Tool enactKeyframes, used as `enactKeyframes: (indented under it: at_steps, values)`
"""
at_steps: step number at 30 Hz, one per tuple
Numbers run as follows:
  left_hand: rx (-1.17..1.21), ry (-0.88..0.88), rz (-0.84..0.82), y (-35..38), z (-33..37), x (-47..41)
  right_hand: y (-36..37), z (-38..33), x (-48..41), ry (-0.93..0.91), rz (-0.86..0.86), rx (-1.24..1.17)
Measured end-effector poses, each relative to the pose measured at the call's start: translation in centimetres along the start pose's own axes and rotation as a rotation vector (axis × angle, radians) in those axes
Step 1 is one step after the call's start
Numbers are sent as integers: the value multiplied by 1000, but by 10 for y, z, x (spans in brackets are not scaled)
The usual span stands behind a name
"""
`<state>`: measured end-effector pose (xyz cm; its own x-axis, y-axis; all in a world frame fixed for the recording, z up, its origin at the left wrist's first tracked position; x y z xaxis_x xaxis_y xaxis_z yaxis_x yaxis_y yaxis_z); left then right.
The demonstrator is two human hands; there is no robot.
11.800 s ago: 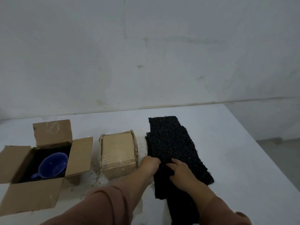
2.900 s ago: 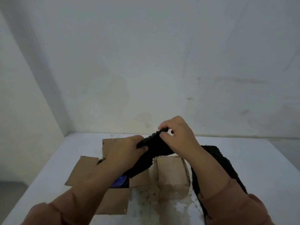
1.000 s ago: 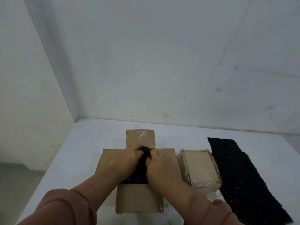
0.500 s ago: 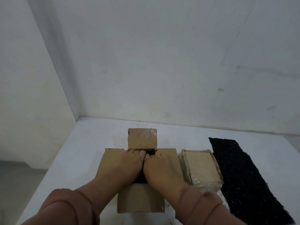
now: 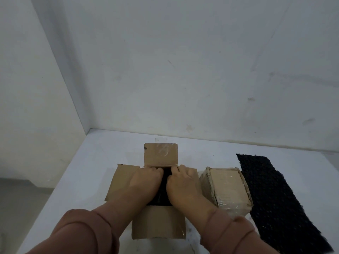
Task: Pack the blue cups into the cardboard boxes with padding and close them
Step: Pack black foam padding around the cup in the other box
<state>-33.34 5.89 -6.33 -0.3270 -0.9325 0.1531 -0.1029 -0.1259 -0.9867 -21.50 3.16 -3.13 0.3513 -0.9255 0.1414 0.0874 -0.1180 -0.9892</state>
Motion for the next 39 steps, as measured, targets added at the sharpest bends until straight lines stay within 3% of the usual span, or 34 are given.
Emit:
enactKeyframes:
  at_steps: [13, 18, 22, 26, 29, 34, 39]
  values:
    - [45, 40, 88, 2, -4, 2, -3, 20, -19, 11, -148, -45]
    - [55, 18, 104, -1, 0, 1, 1, 19, -20, -6, -4, -76]
    - [73, -15, -35, 8, -2, -7, 9, 17, -23, 0, 83, -92]
    - [169, 54, 104, 2, -6, -6, 3, 18, -23, 24, 68, -129]
    - [147, 100, 37, -15, -10, 14, -11, 24, -15, 16, -43, -156]
    - [-40, 256, -74, -21, -11, 27, -10, 13, 10, -182, -426, 75]
    - [-115, 268, -68, -12, -8, 24, -8, 12, 13, -128, -473, 50]
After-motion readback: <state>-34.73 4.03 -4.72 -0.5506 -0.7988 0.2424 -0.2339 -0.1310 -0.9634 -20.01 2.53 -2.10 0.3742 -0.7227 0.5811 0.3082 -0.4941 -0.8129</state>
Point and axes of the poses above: each hand's wrist, its own x-axis away from the middle knuckle, its own y-axis out of the palm, z = x × y, the point moved 1 cm from there along -x, towards the middle knuckle, and after that the axes turned 5 degrees about -x, right-handed, at the moved point
